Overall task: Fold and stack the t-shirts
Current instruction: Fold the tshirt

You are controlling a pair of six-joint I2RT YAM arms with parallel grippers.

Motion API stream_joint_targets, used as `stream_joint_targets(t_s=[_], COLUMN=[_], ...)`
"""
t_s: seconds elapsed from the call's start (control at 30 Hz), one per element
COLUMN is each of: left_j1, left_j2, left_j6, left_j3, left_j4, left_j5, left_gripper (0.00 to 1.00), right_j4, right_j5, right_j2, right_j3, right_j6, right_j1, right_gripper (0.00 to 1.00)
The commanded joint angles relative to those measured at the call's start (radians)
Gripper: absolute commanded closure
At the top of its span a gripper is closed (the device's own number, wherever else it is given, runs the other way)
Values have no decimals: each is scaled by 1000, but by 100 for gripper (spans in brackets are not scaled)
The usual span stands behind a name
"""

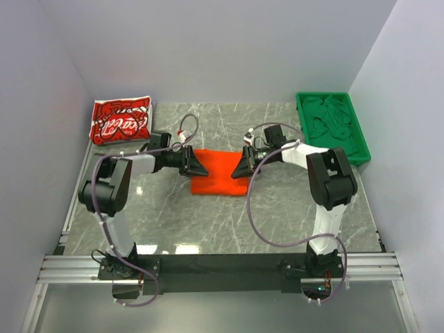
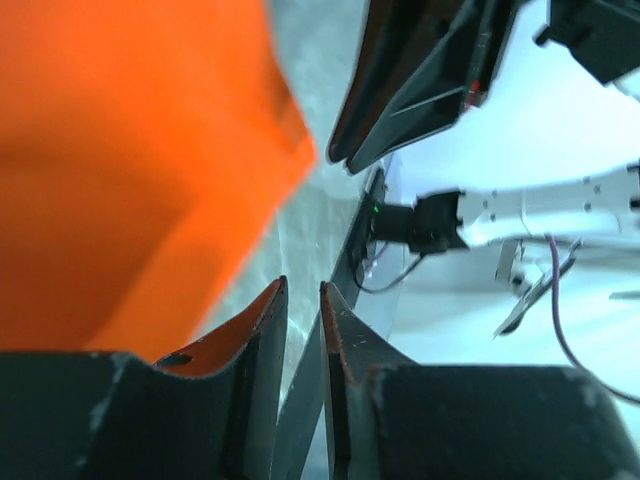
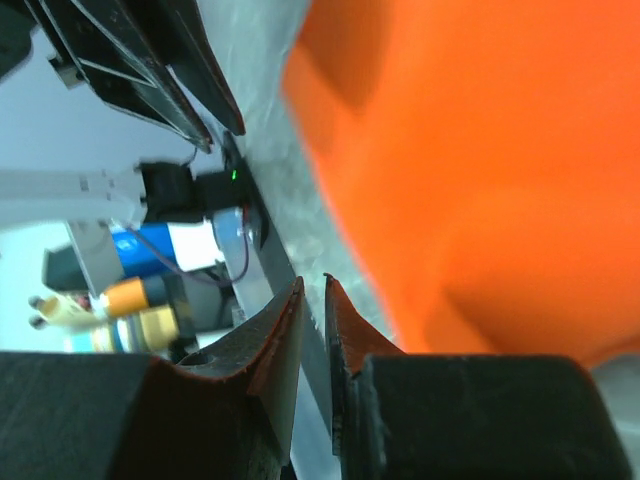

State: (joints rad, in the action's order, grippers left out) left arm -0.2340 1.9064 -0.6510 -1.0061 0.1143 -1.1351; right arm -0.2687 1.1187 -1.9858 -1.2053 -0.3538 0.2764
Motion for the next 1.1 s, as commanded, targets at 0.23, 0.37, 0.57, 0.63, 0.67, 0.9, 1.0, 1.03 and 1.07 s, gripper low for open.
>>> stream_joint_targets(t_s=[0.23,0.37,0.57,0.63,0.67,0.9,1.0,1.03,1.07], left_j1=[-19,5,55,62,67,175,206,228,232], left_j2=[65,166,155,119,67,-252,-395,-462,-493], left_j6=[43,63,92,178,253,487,464,440,409], left_j3=[120,103,104,95,95,123,135,142,155], left_j4=[28,-14,-60,-111,-192,-459,-478,-454,-434], left_j5=[18,95,92,72,71,72,127,142,150], left_gripper=[73,74,71,69,66,54,49,46,45], right_j4=[5,-70,-118,-159,-191,-360,-324,-311,-300], right_j5=[-62,-108,-151,-164,-169,-238,-328,-423,-475], right_j2=[-89,-183,-166,-148,-119,109,223,244,278], right_j3=[106,47,46,50,55,6,-22,-40,-46], right_j6=[61,104,131,154,183,345,372,378,406], right_j1=[38,7,-22,-26,-29,-43,15,45,78], right_gripper=[78,81,83,83,83,82,74,72,64])
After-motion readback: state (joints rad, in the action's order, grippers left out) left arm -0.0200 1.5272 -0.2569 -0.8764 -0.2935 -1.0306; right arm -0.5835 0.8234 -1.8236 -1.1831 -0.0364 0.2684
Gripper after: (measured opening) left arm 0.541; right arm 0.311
